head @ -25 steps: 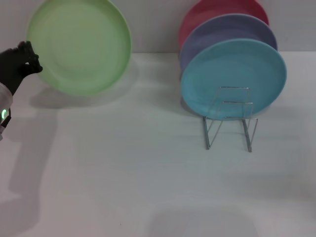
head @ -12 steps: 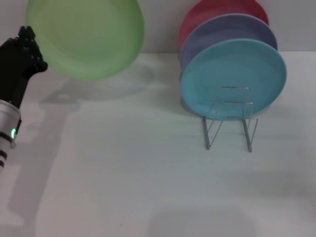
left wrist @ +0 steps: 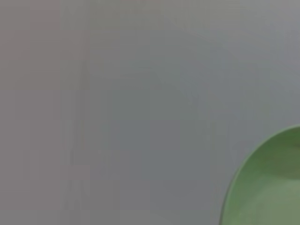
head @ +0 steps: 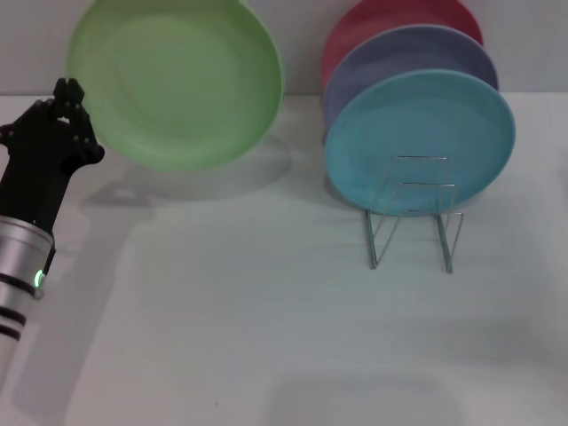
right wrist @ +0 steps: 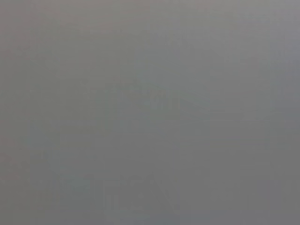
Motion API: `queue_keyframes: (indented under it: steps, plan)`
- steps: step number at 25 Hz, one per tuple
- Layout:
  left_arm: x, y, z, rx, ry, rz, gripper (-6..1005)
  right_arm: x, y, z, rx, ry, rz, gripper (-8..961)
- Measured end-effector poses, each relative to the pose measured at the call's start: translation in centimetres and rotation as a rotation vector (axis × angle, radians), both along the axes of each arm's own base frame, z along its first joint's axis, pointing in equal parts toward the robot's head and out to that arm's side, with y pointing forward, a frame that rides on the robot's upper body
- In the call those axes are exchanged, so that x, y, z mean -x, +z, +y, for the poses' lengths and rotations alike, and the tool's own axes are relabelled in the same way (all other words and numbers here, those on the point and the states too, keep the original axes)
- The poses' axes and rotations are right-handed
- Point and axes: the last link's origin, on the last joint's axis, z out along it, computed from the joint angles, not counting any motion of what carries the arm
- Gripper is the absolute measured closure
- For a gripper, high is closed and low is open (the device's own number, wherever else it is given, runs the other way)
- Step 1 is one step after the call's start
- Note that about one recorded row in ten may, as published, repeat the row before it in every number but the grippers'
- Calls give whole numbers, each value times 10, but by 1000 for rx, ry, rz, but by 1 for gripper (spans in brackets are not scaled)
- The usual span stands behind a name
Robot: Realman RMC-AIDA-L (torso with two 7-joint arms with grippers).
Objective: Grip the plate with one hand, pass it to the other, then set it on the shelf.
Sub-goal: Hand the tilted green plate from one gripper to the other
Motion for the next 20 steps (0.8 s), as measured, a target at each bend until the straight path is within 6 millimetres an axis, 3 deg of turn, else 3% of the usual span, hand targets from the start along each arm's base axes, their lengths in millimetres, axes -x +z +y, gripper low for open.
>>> queue_keyframes:
  steps: [13,20]
  plan:
    - [12,-18,-18,37,52,40,961,15,-49,-20,232,107,-32,297]
    - [16,-19,-27,37,38,49,960,39,-93,-21,336,119,-24,297]
